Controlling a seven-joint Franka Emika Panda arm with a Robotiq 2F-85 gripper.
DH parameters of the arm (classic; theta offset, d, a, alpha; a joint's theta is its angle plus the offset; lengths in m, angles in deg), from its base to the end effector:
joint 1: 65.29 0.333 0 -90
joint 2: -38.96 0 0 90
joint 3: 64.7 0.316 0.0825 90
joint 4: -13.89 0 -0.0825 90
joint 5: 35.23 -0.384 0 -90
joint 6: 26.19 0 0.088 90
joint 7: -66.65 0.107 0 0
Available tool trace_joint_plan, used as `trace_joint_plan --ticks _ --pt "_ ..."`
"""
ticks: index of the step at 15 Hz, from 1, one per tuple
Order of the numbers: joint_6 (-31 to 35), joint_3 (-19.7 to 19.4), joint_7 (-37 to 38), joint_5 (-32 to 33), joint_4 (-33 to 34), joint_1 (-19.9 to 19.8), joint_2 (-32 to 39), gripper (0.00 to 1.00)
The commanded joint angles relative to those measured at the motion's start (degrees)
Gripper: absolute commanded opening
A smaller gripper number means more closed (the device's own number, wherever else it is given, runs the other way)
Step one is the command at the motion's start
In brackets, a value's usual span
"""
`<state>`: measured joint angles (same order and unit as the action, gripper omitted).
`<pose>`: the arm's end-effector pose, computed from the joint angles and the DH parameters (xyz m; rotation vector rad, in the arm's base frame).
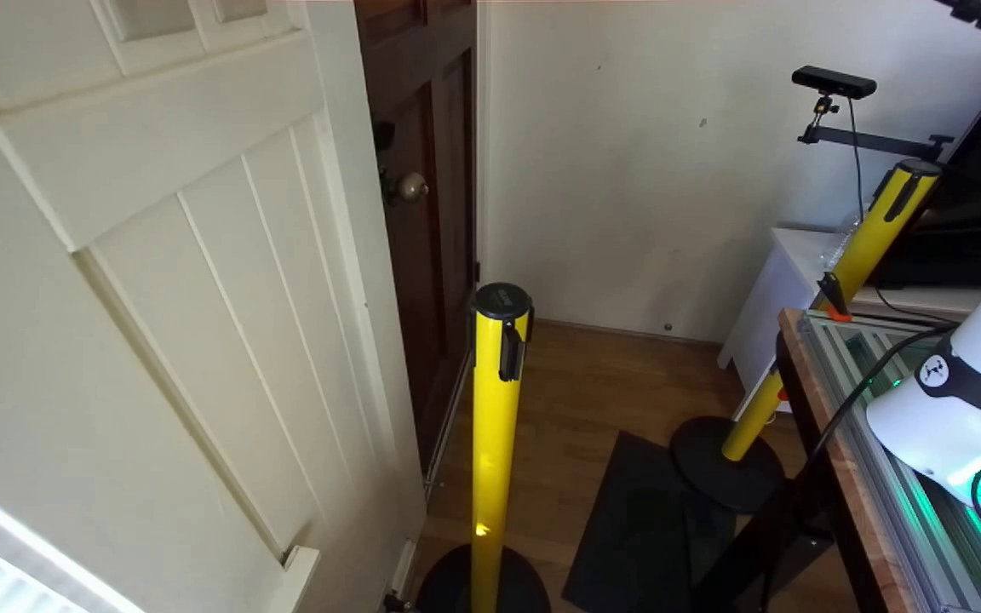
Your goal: Turn off the light
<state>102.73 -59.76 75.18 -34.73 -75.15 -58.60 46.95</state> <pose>0.6355 0.1264 0.6253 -2.9274 -0.0782 -0.8237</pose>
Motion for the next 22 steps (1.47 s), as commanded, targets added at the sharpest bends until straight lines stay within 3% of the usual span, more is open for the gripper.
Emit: trace_joint_plan --ticks 1,3,7,8,13,14,15,18,19,21,22 --pt "-0.04 -0.02 2.94 3.43 4.75 1.2 3.25 1.0" --pt "-0.41 0.04 3.52 4.13 6.57 1.74 4.48 0.97" --pt "-0.05 -0.56 5.92 7.34 10.78 3.12 7.55 0.74" --pt "-0.12 -0.73 6.51 7.91 11.68 3.31 8.14 0.72" --pt "-0.55 -1.52 8.08 8.2 15.6 3.5 10.43 0.79" --pt "-0.62 -1.69 8.22 8.25 16.28 3.56 10.84 0.74" --pt "-0.64 -1.41 8.31 8.16 16.46 3.29 10.96 0.54" --pt "-1.39 -1.28 8.42 7.79 17.56 3.38 11.6 0.34" --pt "-1.51 -1.28 8.53 7.84 17.84 3.44 11.8 0.34" --pt "-2.08 -1.2 8.45 7.69 18.22 3.52 12.06 0.25" --pt "-2.18 -1.21 8.52 7.69 18.38 3.6 12.2 0.13"
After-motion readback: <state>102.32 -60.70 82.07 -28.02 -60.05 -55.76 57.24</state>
